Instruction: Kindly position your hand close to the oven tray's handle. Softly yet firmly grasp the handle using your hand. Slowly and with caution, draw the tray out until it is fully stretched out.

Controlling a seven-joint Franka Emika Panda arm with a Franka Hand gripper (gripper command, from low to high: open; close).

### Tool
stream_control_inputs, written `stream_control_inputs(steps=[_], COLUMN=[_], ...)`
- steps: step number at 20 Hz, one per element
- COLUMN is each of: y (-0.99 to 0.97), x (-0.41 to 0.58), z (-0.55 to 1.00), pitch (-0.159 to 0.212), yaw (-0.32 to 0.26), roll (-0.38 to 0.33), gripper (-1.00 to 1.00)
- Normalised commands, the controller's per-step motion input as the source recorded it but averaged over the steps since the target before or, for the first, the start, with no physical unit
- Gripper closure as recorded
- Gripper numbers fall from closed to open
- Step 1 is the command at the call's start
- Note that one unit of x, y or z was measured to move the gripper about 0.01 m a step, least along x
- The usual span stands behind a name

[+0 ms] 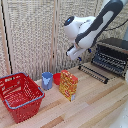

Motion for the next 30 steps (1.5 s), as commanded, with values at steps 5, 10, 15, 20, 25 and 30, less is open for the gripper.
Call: stream_control_inputs(steps=[5, 10, 15, 20, 25, 30], y=[-0.23, -0.64, -0.69, -0.76, -0.97, -1.0], x=[-0.029, -0.143, -0.069, -0.082, -0.002, 0.018], z=[-0.06, -0.15, -0.18, -0.04, 0.05, 0.03], pitch=[0.099, 0.004, -0.002, -0.03, -0.064, -0.053], yaw=[0.0, -0.022, 0.0, 0.0, 0.0, 0.0], roll=[-0.364, -0.277, -0.219, -0.163, -0.038, -0.004], gripper=[-1.0, -1.0, -1.0, -1.0, -1.0, -1.0])
